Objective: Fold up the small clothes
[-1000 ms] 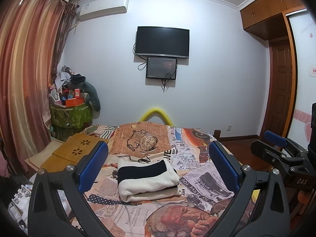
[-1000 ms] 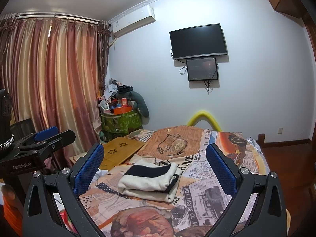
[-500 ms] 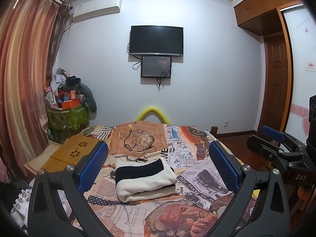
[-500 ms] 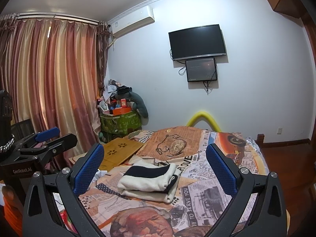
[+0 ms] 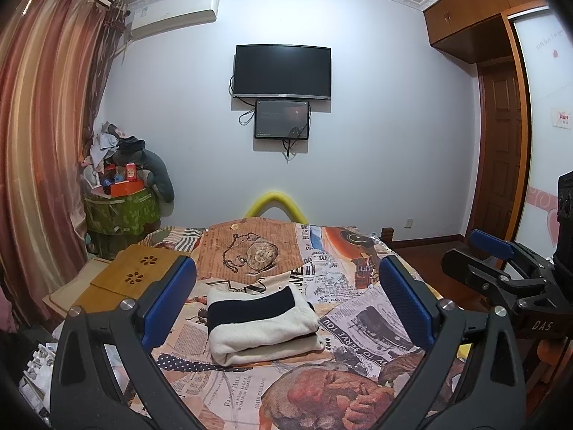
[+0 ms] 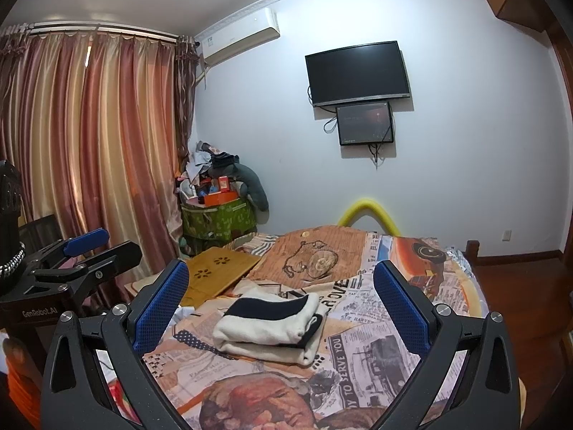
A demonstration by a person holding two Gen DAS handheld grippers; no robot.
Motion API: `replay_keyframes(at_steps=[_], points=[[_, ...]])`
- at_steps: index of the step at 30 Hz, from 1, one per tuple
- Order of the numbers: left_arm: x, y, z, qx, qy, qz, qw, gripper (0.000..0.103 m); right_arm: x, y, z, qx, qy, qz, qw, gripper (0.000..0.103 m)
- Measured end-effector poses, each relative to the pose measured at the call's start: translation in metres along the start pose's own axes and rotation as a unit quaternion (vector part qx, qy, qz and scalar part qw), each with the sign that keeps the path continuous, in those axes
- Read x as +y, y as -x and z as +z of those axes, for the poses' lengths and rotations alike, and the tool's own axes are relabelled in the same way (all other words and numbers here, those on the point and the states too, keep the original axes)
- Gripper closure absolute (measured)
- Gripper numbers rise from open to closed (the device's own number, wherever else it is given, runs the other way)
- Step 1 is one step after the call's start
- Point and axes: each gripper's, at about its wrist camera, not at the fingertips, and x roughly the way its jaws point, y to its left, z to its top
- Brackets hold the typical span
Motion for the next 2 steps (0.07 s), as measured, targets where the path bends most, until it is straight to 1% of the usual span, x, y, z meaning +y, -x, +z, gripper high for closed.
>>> replay_keyframes(at_steps=[2], points=[[0.0009, -0.0005, -0.0002, 0.002, 0.001, -0.001, 1.0, 0.0, 0.001, -0.0014, 0.0001, 0.002, 0.001, 0.0, 1.0, 0.001]])
